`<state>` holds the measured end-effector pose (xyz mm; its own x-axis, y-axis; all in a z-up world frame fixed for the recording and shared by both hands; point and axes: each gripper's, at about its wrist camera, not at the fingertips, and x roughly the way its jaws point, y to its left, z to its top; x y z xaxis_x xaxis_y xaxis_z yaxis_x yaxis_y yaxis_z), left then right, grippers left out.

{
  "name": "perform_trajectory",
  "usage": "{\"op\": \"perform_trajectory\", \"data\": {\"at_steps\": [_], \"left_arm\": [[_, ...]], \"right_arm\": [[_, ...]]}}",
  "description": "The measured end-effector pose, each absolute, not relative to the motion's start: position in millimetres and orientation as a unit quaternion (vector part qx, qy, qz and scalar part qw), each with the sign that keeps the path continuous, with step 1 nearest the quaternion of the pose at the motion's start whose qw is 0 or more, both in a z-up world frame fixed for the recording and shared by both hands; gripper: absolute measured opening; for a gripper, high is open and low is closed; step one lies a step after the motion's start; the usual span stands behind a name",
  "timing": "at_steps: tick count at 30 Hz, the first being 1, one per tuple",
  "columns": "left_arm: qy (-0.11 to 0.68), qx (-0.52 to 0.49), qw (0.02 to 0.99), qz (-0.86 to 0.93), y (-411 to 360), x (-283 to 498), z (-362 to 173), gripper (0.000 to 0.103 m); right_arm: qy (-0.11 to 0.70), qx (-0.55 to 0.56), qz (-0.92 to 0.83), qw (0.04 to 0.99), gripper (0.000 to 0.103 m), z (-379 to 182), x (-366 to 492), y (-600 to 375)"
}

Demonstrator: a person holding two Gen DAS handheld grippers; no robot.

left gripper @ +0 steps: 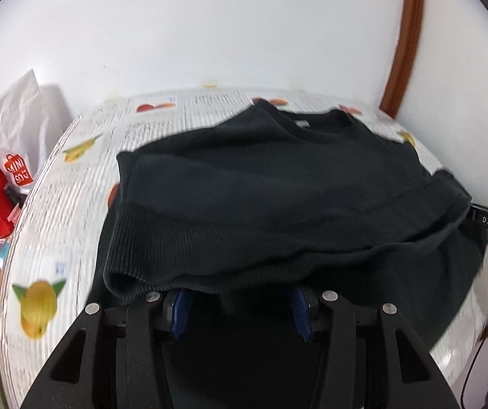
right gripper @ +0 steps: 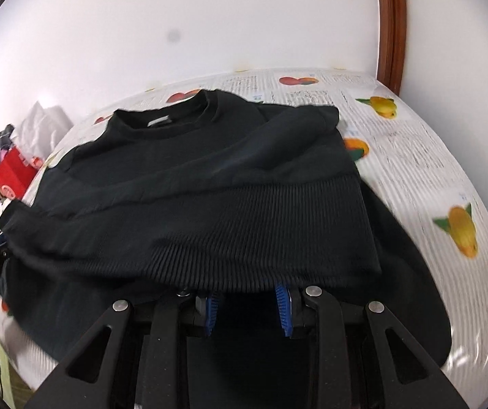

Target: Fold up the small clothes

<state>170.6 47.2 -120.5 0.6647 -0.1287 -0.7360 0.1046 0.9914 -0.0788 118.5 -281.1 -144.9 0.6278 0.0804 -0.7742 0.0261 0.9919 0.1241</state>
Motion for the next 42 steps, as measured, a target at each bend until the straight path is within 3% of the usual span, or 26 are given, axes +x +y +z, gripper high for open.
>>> {"op": "perform_trajectory", "data": {"at_steps": [13, 20, 24, 30, 33, 34, 38, 42], "left_arm": [[0.423, -0.065, 0.903, -0.032, 92.9, 226.4, -117.9, 0.047], [0.438, -0.039, 0.897, -0.035, 109.5, 239.0, -121.0, 0.046], [0.462, -0.024, 0.885, -0.054, 100.8, 251.9, -133.5, 0.046], [0.466, -0.002, 0.884, -0.035, 92.8, 252.7, -140.8, 0.031], [0.468, 0.004, 0.883, -0.022, 96.3, 250.7, -141.8, 0.018], [0.468, -0.002, 0.884, -0.022, 98.2, 249.2, -140.3, 0.015], [0.441, -0.02, 0.897, -0.017, 103.1, 237.9, -124.1, 0.01], [0.382, -0.055, 0.922, -0.023, 112.1, 217.9, -97.3, 0.01]], "right_arm": [[0.437, 0.055, -0.025, 0.897, 0.026, -133.3, 199.6, -306.2], [0.43, 0.033, -0.053, 0.901, 0.044, -132.0, 205.8, -331.5], [0.439, 0.041, -0.042, 0.896, 0.044, -139.7, 214.7, -336.3], [0.441, 0.01, -0.005, 0.898, 0.041, -144.2, 221.5, -316.7], [0.452, -0.005, -0.004, 0.892, 0.041, -151.4, 231.6, -311.7], [0.452, -0.004, -0.003, 0.892, 0.04, -151.9, 234.2, -311.9], [0.442, -0.001, 0.007, 0.897, 0.018, -146.1, 230.3, -312.4], [0.408, 0.005, 0.017, 0.913, 0.012, -129.4, 212.2, -316.6]]}}
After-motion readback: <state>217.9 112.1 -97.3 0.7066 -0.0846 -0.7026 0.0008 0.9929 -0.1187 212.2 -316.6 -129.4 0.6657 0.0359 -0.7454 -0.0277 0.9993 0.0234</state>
